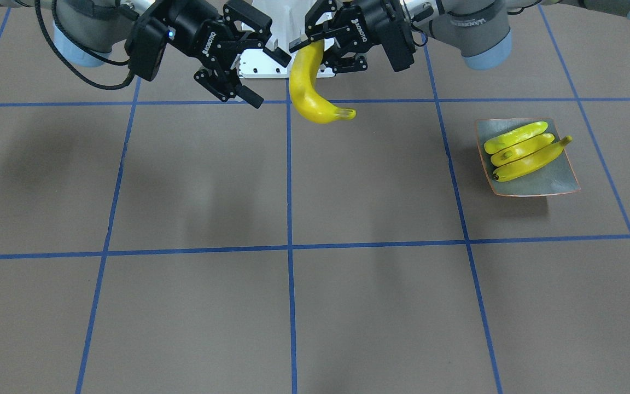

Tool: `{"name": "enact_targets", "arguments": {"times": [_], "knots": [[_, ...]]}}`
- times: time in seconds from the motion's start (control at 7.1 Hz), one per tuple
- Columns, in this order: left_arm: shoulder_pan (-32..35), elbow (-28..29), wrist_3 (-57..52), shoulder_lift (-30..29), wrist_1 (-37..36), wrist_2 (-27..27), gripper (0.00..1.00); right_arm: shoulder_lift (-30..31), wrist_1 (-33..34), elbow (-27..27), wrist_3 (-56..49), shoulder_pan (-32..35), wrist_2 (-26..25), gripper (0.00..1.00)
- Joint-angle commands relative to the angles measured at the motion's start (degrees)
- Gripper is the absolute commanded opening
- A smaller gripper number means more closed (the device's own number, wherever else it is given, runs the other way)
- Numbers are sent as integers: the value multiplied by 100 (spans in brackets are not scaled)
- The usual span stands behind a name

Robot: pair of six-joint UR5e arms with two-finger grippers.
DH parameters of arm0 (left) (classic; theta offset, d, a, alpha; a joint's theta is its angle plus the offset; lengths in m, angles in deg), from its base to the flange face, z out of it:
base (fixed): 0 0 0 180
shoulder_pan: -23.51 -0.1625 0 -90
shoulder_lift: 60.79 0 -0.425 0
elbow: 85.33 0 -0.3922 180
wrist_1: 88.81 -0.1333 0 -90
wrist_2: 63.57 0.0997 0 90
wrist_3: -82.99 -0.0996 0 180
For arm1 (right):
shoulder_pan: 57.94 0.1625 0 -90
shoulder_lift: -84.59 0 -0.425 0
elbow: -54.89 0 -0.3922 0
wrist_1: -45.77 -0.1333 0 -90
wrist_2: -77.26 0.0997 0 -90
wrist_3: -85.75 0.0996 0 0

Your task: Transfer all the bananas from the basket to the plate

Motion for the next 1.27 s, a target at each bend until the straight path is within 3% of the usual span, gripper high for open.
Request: {"name": "enact_targets", "arguments": {"times": [0.0, 0.28, 0.42, 0.85, 1.13], "knots": [[519, -190, -895, 1078, -30, -761, 0, 346, 655, -6, -397, 768, 850, 100], [1563, -173, -1607, 1922, -12, -1832, 0, 996, 683, 73, -1074, 1374, 1448, 100], [1864, -190, -1663, 2475, -3, -2003, 0, 1303, 701, 73, -1486, 1595, 1686, 100], [2236, -111, -1673, 3742, -29, -1691, 0, 2261, 709, 100, -2768, 2656, 2686, 100], [2079, 176, -1699, 4018, -56, -1232, 0, 3087, 701, 108, -4050, 3369, 3408, 100]]}}
